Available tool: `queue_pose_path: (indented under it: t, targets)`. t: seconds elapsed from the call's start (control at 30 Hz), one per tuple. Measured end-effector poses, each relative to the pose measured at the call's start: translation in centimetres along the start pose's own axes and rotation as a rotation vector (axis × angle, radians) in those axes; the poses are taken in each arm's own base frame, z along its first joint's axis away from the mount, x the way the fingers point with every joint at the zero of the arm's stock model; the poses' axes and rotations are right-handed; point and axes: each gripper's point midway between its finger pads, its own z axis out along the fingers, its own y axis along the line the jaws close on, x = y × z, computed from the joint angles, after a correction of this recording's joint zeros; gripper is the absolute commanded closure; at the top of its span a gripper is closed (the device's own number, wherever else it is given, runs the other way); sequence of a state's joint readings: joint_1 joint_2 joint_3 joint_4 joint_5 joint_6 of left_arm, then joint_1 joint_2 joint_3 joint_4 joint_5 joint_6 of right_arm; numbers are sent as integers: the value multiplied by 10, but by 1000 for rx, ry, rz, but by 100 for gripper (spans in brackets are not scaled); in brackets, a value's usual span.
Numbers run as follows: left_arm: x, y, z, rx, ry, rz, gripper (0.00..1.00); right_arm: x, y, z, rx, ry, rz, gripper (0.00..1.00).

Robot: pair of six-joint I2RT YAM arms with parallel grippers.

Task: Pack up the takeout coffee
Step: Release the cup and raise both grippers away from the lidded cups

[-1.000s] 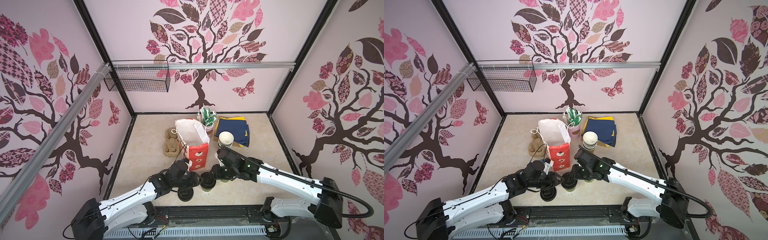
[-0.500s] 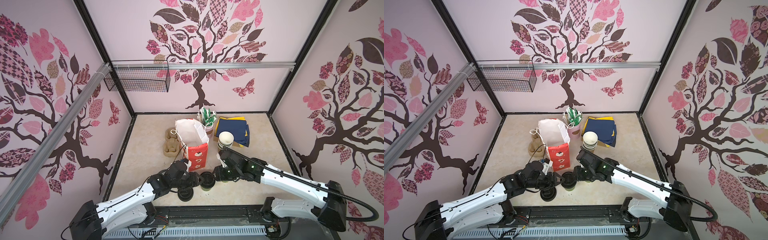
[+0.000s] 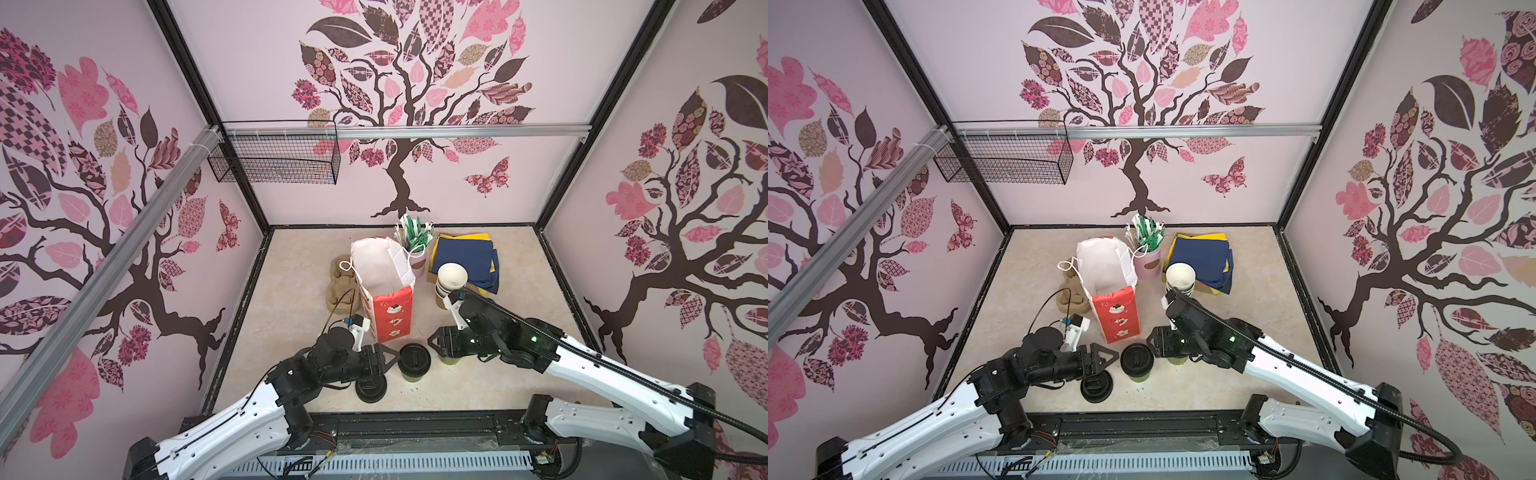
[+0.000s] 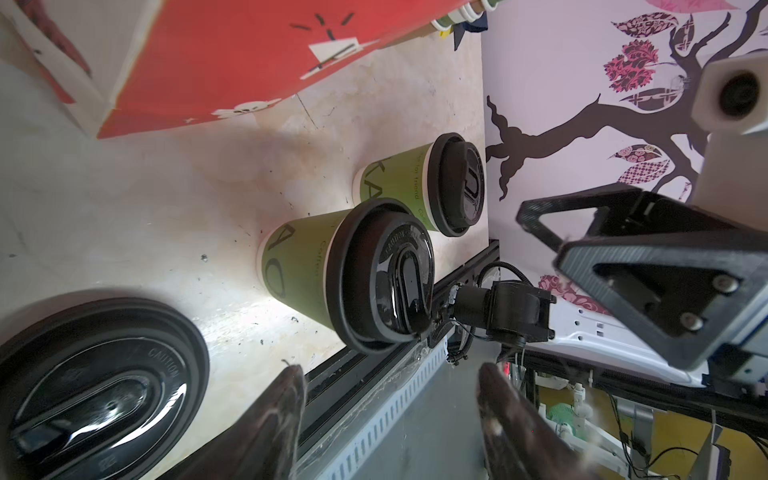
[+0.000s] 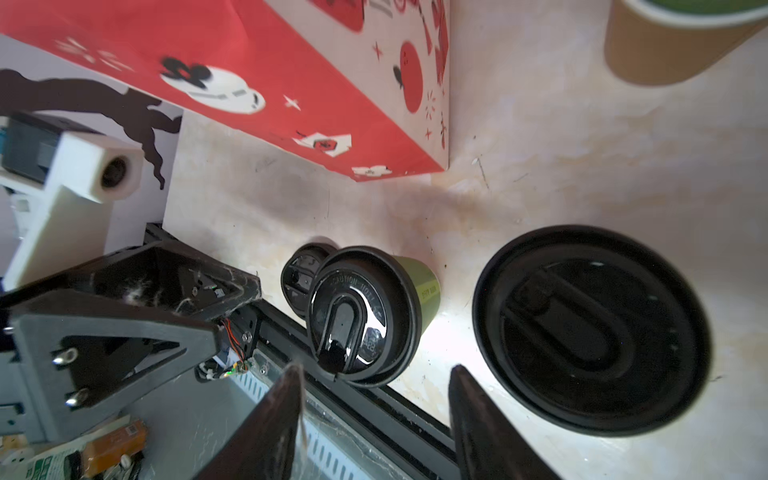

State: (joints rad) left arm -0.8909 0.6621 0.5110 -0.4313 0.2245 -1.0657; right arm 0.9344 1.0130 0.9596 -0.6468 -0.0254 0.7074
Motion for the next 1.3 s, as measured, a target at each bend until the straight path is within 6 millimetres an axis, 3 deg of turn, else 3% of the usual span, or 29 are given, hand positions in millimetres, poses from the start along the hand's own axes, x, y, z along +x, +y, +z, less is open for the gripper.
queue_pose_path:
  t: [0.23, 0.4, 0.57, 0.73, 0.83, 0.9, 1.0, 1.07, 1.3]
  targets:
    - [-22, 16, -44, -144, -125, -25, 33, -54, -25, -49, 214, -251, -29, 41]
    - [-70, -8, -103, -218, -367, -23, 30, -110, -63, -69, 417, -333, 50, 41]
    - [-120, -29, -169, -344, -621, -21, 27, -136, -108, -65, 543, -303, 127, 40]
    - [-158, -33, -206, -551, -749, 2, 27, -147, -103, -58, 532, -276, 96, 39]
    - [-178, -10, -216, -687, -762, -50, 29, -157, -97, -60, 518, -292, 84, 38]
    - [-191, 17, -223, -756, -751, -136, 32, -162, -94, -61, 513, -304, 80, 37]
    - [-209, 57, -223, -762, -723, -256, 35, -166, -95, -58, 511, -307, 76, 37]
    - [-217, 80, -210, -759, -670, -297, 36, -167, -99, -55, 516, -299, 81, 36]
    - [-248, 144, -118, -710, -359, -257, 35, -167, -111, -41, 526, -252, 103, 36]
